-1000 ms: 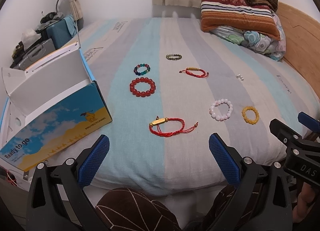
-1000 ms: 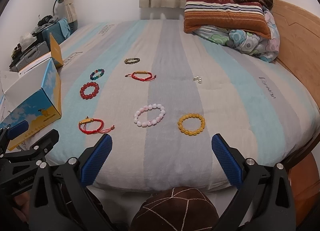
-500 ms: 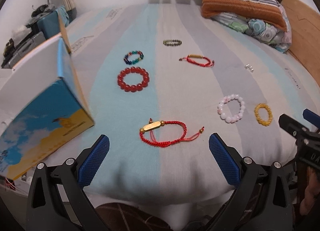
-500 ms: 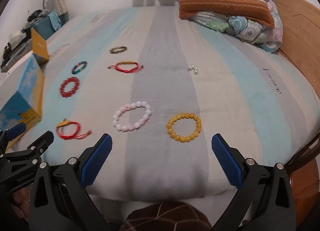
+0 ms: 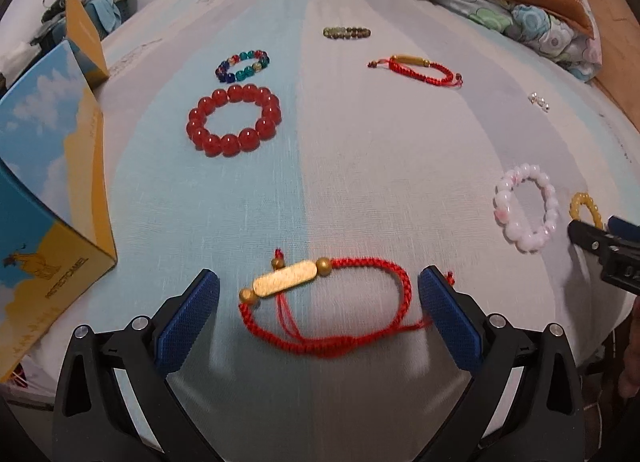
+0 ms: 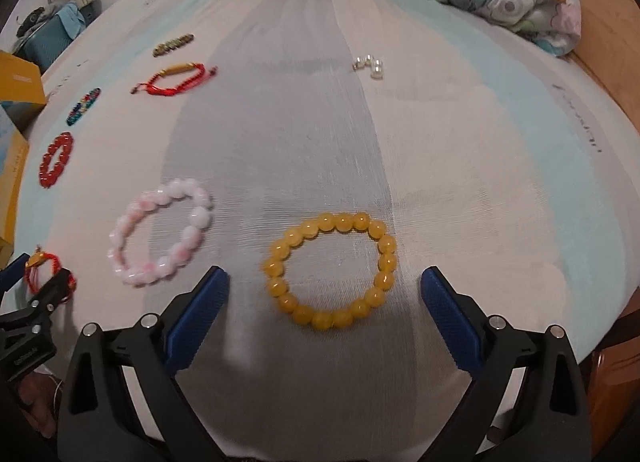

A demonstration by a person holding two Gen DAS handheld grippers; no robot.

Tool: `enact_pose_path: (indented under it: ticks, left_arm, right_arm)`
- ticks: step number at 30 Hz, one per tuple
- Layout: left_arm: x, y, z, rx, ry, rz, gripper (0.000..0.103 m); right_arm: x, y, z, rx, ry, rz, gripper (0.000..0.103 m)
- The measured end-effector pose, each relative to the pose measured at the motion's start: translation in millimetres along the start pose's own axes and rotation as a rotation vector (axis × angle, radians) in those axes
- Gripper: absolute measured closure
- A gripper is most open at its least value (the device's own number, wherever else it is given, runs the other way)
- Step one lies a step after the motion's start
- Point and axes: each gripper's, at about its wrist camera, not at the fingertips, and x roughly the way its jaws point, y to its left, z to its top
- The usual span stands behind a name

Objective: Organize jewelry
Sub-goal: 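Grasp the red cord bracelet with the left tool while the right tool grasps the yellow bead bracelet, then carry both bracelets over the white box with both tools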

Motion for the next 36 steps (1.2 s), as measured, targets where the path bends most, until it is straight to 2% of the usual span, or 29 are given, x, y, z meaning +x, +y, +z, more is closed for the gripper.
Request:
enact_pose_path:
  ticks: [4,5,7,9,10,13,15,16,20,25,26,29,32,36]
  left_arm:
    - [3,0,0,-0.003,-0.004,-0.004,0.005]
    - [3,0,-1,-0.001,-0.004,-0.004,0.006]
    - [3,1,-1,-0.003,0.000,-0.008,0.009]
    - [2,1,-2,-0.003,0.002,-0.010,0.014]
    - [1,1,-3,-0.002,0.003,-0.008,0.017]
    - [-1,2,-3,-0.003,0.014,-0.015,0.028]
    - [-3,3,-3,-0.003,0.019,-0.017,0.041]
    - [-4,3,-4,-0.001,0.019,-0.017,0.044]
    - [-8,6,-5,0.009,0.026,-0.019,0.071]
    - [-14,11,-2,0.000,0.053,-0.065,0.092]
    - [-16,13,-2,-0.009,0.059,-0.076,0.094]
    - [-21,15,-1,-0.016,0.072,-0.094,0.096]
    - [-28,17,-1,-0.026,0.074,-0.128,0.096]
    - [-43,20,-1,-0.022,0.059,-0.134,0.096]
  right_arm:
    - [7,-1,-3,0.013,0.000,0.006,0.016]
    - [7,0,-4,0.010,-0.004,0.007,0.020]
    - [7,2,-5,0.004,-0.007,0.012,0.029]
    - [6,3,-4,-0.007,-0.006,0.017,0.042]
    - [6,3,-4,-0.009,-0.004,0.024,0.045]
    - [5,7,-3,-0.017,0.006,0.035,0.063]
    - [4,9,-3,-0.029,0.015,0.035,0.074]
    - [4,10,-3,-0.033,0.017,0.032,0.075]
    - [5,13,-3,-0.049,0.021,0.019,0.078]
    - [4,13,-2,-0.029,0.025,0.007,0.078]
    - [3,13,-2,-0.028,0.024,0.013,0.079]
    - [-1,9,-2,-0.023,0.028,0.031,0.092]
    - [-8,7,-5,-0.022,0.023,0.030,0.094]
    - [-19,4,-11,-0.012,0.023,0.032,0.094]
